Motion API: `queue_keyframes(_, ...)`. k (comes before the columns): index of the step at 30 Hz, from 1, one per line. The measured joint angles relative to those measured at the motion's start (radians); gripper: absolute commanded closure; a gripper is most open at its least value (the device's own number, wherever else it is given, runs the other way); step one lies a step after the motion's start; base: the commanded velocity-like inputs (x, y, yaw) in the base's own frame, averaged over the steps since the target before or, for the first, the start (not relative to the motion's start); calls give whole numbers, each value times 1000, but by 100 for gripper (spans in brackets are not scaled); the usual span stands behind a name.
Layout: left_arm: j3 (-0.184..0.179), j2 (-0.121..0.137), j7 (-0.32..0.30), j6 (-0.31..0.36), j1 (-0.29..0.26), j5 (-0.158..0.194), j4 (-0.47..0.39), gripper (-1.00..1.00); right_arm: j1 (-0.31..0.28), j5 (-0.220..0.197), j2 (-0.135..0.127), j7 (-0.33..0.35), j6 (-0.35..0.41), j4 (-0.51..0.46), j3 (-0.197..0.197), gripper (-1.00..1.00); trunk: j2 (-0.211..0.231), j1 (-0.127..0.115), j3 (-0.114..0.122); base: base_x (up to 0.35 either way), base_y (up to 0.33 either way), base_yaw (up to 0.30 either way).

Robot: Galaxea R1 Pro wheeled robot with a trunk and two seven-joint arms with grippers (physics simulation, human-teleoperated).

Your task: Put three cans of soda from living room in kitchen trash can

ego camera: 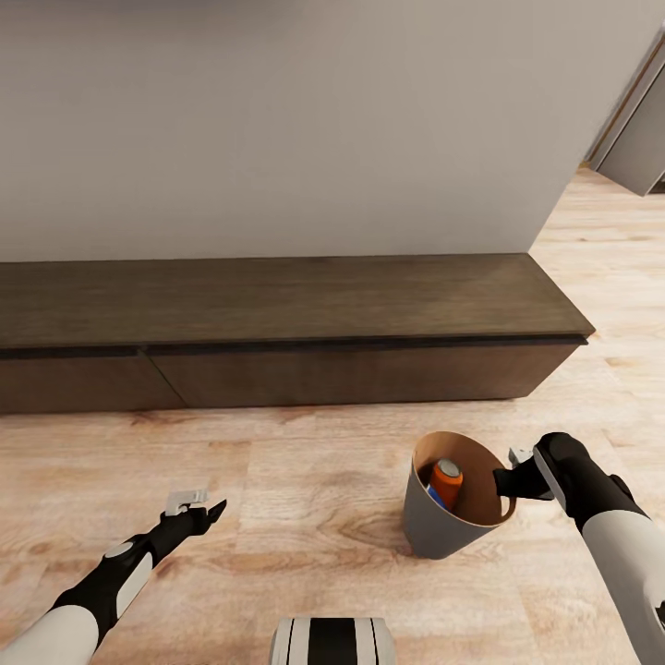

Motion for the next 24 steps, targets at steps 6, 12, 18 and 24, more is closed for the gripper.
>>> queue_keyframes(6, 0, 0, 0, -4, 0, 0, 0, -100, 0, 0, 0, 0, 0, 0, 0, 100, 0, 0, 0, 0, 0, 0)
queue_keyframes(12, -1, 0, 0, -23, -1, -1, 2, -100, 1, 55, 32, -1, 0, 3, -5, -100, 0, 1, 0, 0, 0, 0)
queue_keyframes(18, -1, 0, 0, -25, -1, -1, 2, -100, 1, 55, 32, -1, 0, 3, -5, -100, 0, 1, 0, 0, 0, 0)
queue_keyframes(24, -1, 0, 0, -25, -1, 0, 2, -100, 1, 46, 32, 0, 0, 4, -4, -100, 0, 1, 0, 0, 0, 0)
